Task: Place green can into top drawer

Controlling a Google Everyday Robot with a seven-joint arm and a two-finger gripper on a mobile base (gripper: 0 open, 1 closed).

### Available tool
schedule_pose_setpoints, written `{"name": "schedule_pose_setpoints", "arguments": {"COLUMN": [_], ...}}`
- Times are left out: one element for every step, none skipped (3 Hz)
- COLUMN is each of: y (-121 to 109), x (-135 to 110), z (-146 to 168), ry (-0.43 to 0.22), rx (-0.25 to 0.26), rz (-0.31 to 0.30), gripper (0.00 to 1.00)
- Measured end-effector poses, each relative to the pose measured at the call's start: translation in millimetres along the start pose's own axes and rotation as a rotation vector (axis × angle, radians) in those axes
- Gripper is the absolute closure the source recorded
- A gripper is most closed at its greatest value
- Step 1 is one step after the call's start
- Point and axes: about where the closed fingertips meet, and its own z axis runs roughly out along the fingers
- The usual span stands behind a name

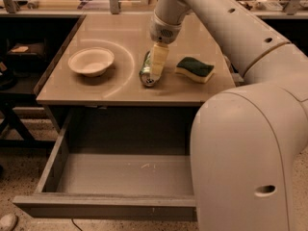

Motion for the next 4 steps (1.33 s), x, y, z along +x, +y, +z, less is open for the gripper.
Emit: {"name": "schedule_pose_setpoints", "arguments": {"y": [4.2, 15.8, 15.9, 15.9], "x": [0.7, -2.9, -3.0, -3.0], "z": [5.6, 14.9, 15.0, 15.0], "ry": [-0.007, -0.022, -0.022, -0.022], "rx": [-0.016, -0.071, -0.072, -0.072], "rz": [-0.007, -0.018, -0.018, -0.018], "gripper": [0.0, 0.0, 0.0, 0.18]}}
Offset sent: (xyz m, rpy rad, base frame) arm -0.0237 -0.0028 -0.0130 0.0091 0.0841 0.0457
